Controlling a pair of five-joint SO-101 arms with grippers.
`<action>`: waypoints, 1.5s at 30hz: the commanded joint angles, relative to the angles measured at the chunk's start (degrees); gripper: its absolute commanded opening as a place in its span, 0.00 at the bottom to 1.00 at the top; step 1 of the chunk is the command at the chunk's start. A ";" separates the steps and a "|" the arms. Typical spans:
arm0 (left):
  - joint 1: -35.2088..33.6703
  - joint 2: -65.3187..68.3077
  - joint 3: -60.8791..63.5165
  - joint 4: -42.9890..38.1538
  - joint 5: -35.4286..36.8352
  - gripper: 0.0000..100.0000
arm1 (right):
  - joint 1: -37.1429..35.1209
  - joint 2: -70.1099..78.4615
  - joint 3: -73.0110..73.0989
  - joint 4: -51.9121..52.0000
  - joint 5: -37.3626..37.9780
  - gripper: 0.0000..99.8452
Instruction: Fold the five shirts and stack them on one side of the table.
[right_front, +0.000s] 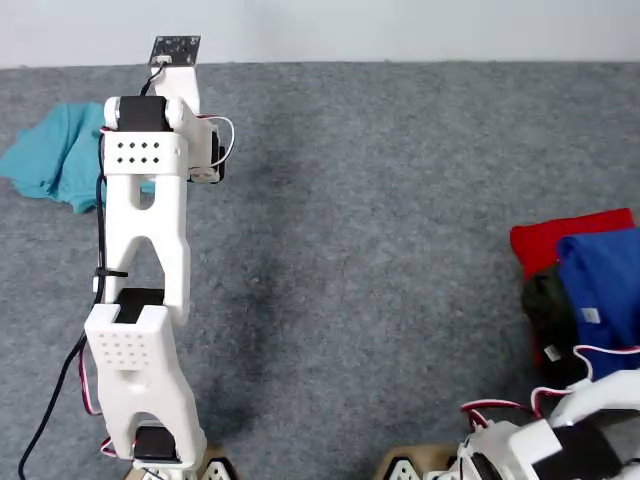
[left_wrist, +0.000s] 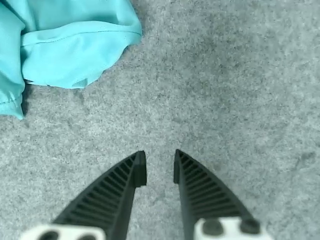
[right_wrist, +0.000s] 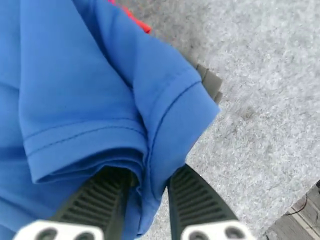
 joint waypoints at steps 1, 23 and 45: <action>0.18 -3.69 -0.31 1.14 -0.44 0.09 | 0.57 -0.84 -0.53 -0.31 0.62 0.02; 0.18 -3.69 -0.22 1.14 -0.44 0.09 | -23.25 -8.31 -2.64 2.33 -8.35 0.26; 0.18 -3.69 -0.22 1.14 -0.44 0.09 | -25.10 -15.43 13.89 -6.02 -4.13 0.26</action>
